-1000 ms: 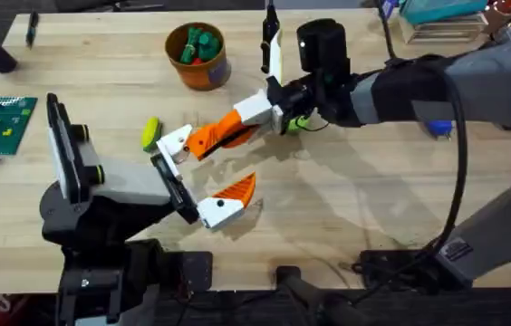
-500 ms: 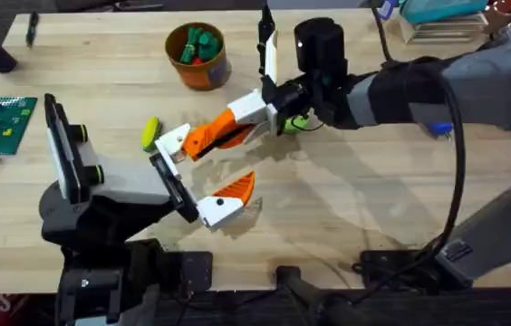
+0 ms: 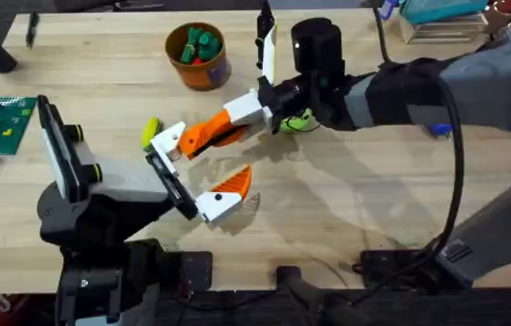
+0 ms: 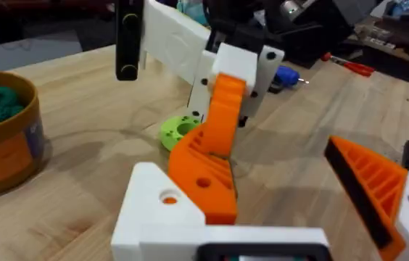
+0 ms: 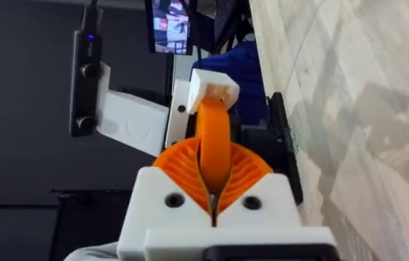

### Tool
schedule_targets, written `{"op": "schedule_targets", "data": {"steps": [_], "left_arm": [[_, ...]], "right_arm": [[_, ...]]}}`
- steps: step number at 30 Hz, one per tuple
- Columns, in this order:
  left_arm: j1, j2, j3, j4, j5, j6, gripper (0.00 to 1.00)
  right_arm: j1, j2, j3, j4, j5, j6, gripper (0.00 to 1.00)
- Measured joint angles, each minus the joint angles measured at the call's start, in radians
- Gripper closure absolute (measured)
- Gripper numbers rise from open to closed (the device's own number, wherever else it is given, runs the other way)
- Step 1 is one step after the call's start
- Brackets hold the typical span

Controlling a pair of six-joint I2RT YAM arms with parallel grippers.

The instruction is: Pick up the gripper from the table and insert it into the empty holder that is missing its gripper. Then pick up a screw, insert it into the mounting hole, and use the screwdriver to tighten it. Finally, clean up the table by picking up the vegetable and placing it into the bucket.

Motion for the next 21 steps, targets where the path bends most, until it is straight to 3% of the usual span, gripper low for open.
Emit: {"op": "schedule_targets", "data": {"steps": [21], "left_arm": [[0.003, 0.001, 0.0, 0.001, -0.008, -0.006, 0.015]], "right_arm": [[0.053, 0.029, 0.043, 0.014, 0.048, 0.01, 0.986]]}}
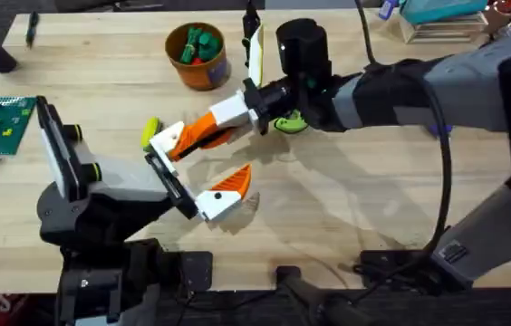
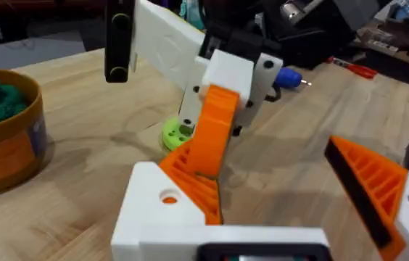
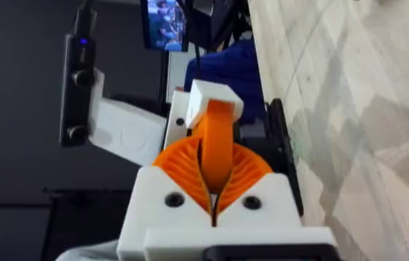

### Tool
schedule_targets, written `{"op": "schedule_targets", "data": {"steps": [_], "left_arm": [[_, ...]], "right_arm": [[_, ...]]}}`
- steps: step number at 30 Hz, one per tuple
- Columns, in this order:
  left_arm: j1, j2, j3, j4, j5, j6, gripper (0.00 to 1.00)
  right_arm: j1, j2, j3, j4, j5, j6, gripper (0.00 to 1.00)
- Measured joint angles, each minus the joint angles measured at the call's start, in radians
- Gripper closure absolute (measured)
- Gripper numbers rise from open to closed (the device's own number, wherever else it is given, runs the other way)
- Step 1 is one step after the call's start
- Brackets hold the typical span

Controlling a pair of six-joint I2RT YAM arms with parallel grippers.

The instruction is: Pick up the gripper from the table and insert it into the empty holder that is missing its gripper. Then pick up a screw, insert it into the mounting hole, and use the screwdriver to tighten it. Finally, clean up the table by picking up the vegetable and placing it into the bucket.

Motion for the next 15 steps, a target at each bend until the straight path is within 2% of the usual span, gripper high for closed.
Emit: {"op": "schedule_targets", "data": {"steps": [15], "left_arm": [[0.0, 0.0, 0.0, -0.002, -0.001, -0.001, 0.015]], "right_arm": [[0.0, 0.0, 0.0, 0.0, 0.019, -0.002, 0.987]]}}
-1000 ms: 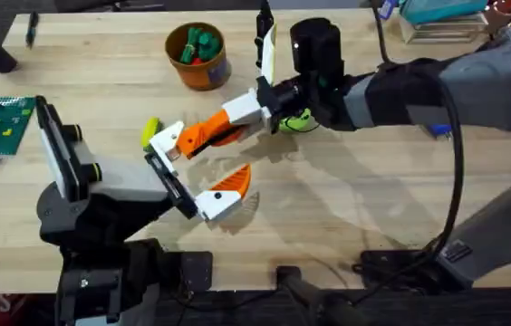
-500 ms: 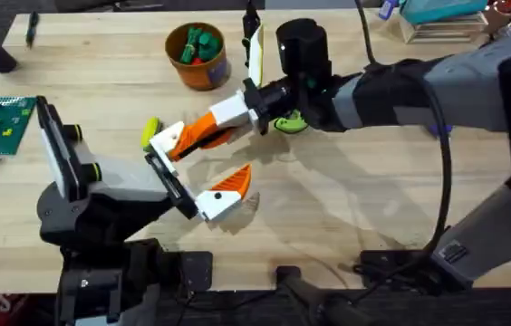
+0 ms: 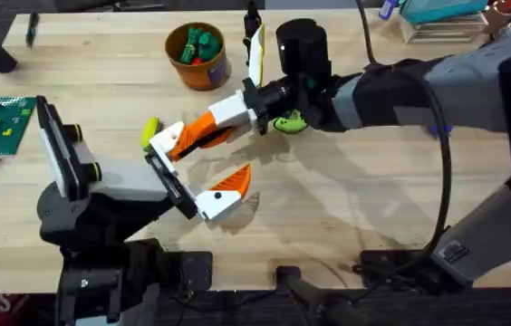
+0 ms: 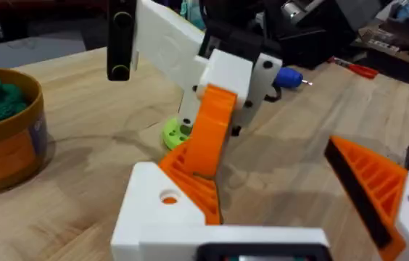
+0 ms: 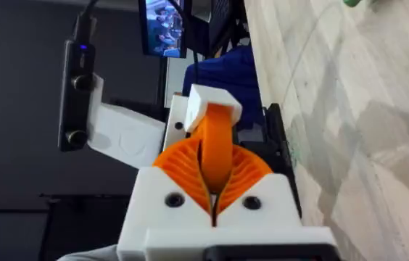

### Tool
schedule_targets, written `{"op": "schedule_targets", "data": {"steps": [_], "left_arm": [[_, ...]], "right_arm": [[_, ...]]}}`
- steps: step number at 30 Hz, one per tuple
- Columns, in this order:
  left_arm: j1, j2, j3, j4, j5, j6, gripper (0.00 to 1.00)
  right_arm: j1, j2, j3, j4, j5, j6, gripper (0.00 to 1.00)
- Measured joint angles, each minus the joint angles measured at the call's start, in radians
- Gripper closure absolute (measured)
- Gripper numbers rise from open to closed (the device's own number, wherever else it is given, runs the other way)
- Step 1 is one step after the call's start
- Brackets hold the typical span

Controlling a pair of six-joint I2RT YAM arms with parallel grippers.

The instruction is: Pick up the gripper from the table and insert it into the empty holder that is missing its gripper. Then pick up a screw, insert it into the mounting hole, and use the screwdriver to tighten it. Finally, clean up the table by picking up the vegetable and placing it into the bucket.

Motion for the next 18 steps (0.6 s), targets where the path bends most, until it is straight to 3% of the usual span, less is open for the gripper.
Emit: {"op": "schedule_targets", "data": {"steps": [18], "left_arm": [[0.0, 0.001, 0.0, -0.002, 0.008, -0.004, 0.015]], "right_arm": [[0.001, 0.0, 0.001, 0.003, 0.037, -0.004, 0.987]]}}
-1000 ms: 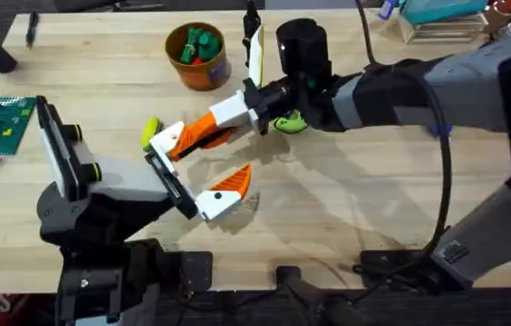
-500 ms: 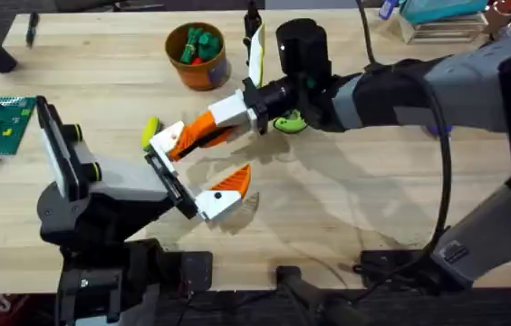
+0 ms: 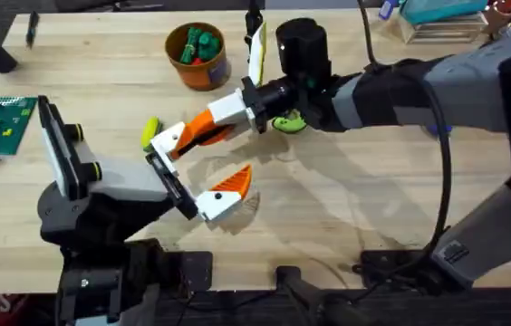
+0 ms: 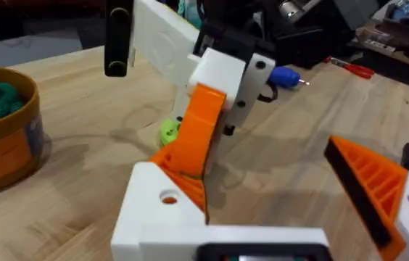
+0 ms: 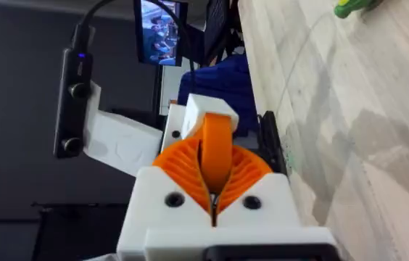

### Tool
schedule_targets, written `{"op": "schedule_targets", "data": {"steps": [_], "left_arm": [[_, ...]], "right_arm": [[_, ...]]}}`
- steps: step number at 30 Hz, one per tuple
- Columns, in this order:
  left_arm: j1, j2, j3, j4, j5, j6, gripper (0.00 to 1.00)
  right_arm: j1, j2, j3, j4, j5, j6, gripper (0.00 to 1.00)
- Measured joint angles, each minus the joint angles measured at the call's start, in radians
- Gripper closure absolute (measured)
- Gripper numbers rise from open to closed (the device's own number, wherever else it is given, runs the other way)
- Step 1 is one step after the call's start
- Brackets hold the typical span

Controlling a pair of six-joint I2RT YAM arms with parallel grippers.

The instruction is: Pick up the gripper from the table and insert it into the empty holder that is missing its gripper. Then pick up a screw, insert it into the mounting hole, and use the screwdriver to tighten it. Finally, clean up the table by picking up the vegetable and placing it into the bucket.

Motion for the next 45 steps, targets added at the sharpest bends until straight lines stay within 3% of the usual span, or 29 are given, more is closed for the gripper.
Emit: {"op": "schedule_targets", "data": {"steps": [13, 30, 45], "left_arm": [[0.0, 0.0, 0.0, 0.0, -0.003, -0.003, 0.015], [0.0, 0.0, 0.0, 0.001, -0.002, -0.003, 0.015], [-0.009, 0.0, 0.0, -0.004, 0.054, 0.012, 0.015]], "right_arm": [[0.002, 0.0, 0.0, 0.0, 0.005, -0.003, 0.984], [0.001, 0.0, 0.0, -0.003, -0.002, -0.018, 0.862], [-0.024, 0.031, 0.0, -0.012, -0.031, -0.048, 0.447]]}}
